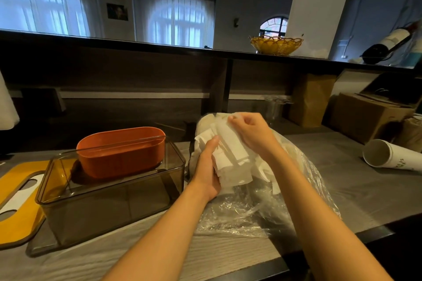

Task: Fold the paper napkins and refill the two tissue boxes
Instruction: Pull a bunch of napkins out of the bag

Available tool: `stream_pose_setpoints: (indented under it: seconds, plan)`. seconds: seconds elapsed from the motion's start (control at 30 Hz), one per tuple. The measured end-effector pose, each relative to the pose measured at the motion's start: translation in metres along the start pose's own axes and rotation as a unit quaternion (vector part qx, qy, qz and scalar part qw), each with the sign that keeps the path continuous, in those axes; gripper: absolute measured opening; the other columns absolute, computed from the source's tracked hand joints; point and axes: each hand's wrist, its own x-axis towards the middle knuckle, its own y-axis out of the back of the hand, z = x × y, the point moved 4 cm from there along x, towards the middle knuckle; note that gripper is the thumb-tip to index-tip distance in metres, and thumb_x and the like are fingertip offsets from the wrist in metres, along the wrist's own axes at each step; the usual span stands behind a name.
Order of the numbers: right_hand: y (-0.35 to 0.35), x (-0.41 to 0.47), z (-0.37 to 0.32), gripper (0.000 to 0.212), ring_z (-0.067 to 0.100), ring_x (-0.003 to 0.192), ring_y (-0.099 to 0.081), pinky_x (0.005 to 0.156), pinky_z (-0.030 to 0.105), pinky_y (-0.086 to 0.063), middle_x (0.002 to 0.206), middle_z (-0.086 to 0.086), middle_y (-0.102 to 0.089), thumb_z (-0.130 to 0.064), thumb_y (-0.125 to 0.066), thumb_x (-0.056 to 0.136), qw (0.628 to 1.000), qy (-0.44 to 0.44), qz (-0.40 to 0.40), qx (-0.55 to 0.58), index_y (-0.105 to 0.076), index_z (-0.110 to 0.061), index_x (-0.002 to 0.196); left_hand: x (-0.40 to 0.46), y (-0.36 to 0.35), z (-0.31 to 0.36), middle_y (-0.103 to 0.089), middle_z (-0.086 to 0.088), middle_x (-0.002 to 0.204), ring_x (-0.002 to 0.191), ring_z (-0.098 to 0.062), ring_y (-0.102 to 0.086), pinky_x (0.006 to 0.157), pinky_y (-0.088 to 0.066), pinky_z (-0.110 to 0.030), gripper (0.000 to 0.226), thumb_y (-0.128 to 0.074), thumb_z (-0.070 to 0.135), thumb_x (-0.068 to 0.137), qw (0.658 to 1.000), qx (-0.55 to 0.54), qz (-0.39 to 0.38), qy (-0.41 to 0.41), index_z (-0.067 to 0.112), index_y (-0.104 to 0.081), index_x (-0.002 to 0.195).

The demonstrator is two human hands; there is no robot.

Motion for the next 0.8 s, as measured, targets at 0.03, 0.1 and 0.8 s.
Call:
stream_pose_setpoints:
  seconds: [0.03,0.1,0.8]
  plan:
    - [-0.004,0.0,0.004,0.04,0.009,0.051,-0.048,0.051,0.02,-0.037,0.059,0.002,-0.053,-0.033,-0.051,0.103,1.0,0.0,-0.002,-0.002,-0.065,-0.007,0.077,0.0,0.0,0.0,-0.078,-0.007,0.097,0.092,-0.026,-0.071,0.087,-0.054,-0.044,0.031,-0.054,0.047,0.096,1.0,0.002,-0.001,0.003,0.025,-0.068,0.113]
    - [-0.008,0.0,0.009,0.041,0.016,0.058,-0.052,0.054,0.023,-0.039,0.066,0.01,-0.059,-0.034,-0.049,0.104,1.0,0.009,-0.005,0.002,-0.066,-0.005,0.081,0.0,0.0,0.0,-0.078,-0.006,0.096,0.096,-0.027,-0.07,0.095,-0.053,-0.047,0.032,-0.055,0.05,0.095,1.0,0.005,-0.002,0.01,0.026,-0.066,0.114]
    - [0.004,-0.024,0.039,0.013,0.019,0.074,-0.069,0.06,0.025,-0.053,0.082,0.009,-0.073,-0.022,-0.073,0.09,0.983,-0.097,0.066,0.139,-0.075,-0.01,0.085,0.007,0.004,-0.006,-0.076,-0.012,0.105,0.097,-0.03,-0.071,0.098,-0.053,-0.051,0.02,-0.066,0.027,0.093,1.0,0.02,0.0,0.012,0.018,-0.068,0.111]
